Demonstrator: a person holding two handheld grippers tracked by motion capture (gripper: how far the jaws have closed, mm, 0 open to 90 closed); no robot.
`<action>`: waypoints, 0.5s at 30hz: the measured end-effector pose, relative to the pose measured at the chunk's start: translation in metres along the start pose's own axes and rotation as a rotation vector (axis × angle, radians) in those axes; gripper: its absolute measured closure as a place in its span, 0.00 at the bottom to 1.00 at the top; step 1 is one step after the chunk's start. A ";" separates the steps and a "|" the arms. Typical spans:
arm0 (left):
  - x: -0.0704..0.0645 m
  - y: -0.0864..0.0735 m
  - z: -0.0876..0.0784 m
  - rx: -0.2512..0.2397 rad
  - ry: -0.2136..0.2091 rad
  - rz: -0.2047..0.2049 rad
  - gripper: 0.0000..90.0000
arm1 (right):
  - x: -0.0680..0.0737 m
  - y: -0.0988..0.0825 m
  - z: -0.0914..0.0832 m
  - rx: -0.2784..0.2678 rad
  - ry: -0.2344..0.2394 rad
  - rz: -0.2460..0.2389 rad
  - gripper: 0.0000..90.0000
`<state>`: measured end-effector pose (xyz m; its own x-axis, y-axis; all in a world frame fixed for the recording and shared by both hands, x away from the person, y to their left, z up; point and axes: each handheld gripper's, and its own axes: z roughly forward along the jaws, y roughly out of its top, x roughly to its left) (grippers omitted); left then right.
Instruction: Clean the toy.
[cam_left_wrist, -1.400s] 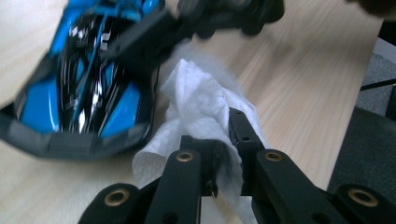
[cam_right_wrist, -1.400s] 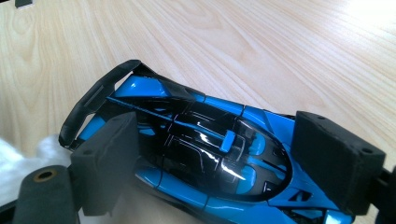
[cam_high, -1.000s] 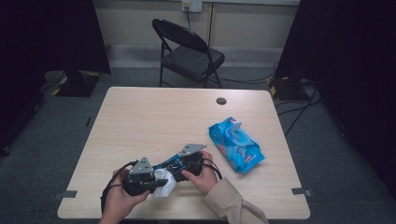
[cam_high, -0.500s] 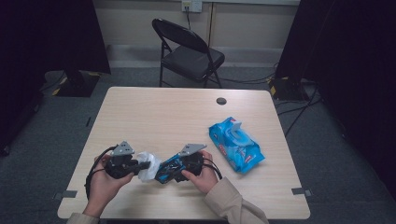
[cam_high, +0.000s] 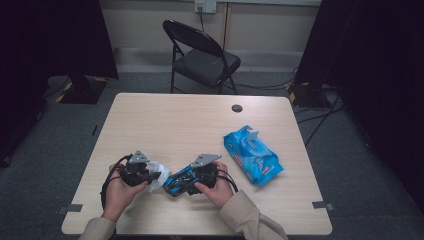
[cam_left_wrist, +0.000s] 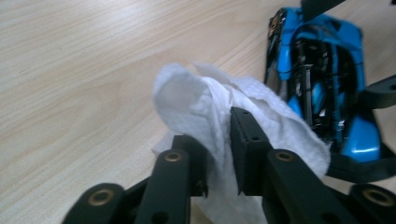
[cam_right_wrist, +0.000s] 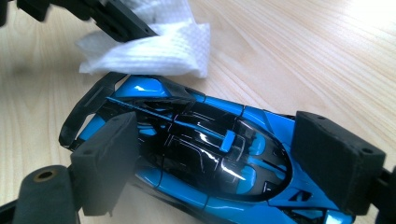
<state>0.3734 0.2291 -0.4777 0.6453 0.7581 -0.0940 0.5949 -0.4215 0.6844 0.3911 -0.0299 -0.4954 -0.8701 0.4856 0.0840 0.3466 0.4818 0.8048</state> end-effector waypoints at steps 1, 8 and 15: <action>0.000 -0.001 0.001 -0.005 0.019 0.017 0.82 | 0.000 0.000 0.000 -0.001 0.000 0.001 0.16; -0.001 -0.005 0.011 0.040 0.027 0.077 0.72 | 0.000 0.000 0.000 0.001 0.001 -0.001 0.16; -0.002 0.003 0.017 0.060 -0.009 0.089 0.87 | 0.000 0.000 0.000 0.000 0.000 -0.001 0.16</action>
<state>0.3821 0.2174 -0.4876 0.7013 0.7117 -0.0412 0.5622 -0.5165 0.6459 0.3909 -0.0296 -0.4954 -0.8704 0.4853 0.0832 0.3459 0.4823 0.8048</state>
